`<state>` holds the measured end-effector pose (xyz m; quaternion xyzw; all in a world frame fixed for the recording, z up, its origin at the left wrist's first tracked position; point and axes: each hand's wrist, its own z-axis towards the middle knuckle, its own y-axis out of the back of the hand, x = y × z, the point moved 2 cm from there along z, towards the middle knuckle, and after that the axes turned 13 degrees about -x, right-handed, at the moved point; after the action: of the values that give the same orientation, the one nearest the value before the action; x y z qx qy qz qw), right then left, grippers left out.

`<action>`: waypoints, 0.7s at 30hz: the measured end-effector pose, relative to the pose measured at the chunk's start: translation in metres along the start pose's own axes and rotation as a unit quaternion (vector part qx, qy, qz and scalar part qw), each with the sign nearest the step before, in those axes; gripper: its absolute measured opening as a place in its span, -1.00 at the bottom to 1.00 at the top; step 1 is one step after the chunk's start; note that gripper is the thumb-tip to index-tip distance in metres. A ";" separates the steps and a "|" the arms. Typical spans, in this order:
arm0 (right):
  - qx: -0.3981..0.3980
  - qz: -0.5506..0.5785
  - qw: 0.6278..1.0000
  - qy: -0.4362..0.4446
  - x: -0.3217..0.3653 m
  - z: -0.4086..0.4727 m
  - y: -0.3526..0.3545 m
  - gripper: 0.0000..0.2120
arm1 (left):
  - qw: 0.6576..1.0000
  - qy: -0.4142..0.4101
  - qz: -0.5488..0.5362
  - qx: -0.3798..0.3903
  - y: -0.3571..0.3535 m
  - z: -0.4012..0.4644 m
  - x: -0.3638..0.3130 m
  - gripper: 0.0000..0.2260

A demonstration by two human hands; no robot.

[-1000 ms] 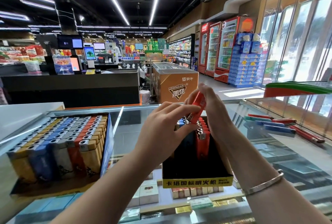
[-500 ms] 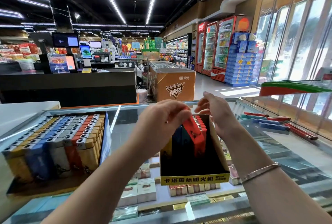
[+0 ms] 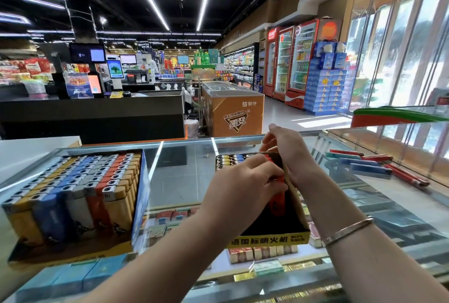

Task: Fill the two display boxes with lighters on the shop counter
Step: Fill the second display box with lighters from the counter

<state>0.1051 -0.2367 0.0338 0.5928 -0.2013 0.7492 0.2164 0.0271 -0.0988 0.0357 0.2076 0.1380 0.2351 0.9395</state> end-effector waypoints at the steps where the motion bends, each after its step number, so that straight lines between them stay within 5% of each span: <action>1: -0.002 0.003 1.000 0.001 0.000 0.000 0.000 -0.61 | 1.000 -0.010 0.007 0.001 0.000 0.000 -0.001 -0.78; 15: -0.002 0.009 1.000 0.010 0.002 -0.004 0.001 -0.64 | 0.987 -0.124 0.097 0.016 -0.008 0.001 0.001 -0.93; 21: -0.002 0.010 1.000 0.009 0.004 -0.004 0.001 -0.64 | 0.989 -0.106 0.104 0.025 -0.010 0.000 0.008 -0.89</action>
<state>0.1000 -0.2350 0.0366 0.5833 -0.2069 0.7562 0.2124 0.0377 -0.1028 0.0301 0.2680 0.0216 0.3044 0.9138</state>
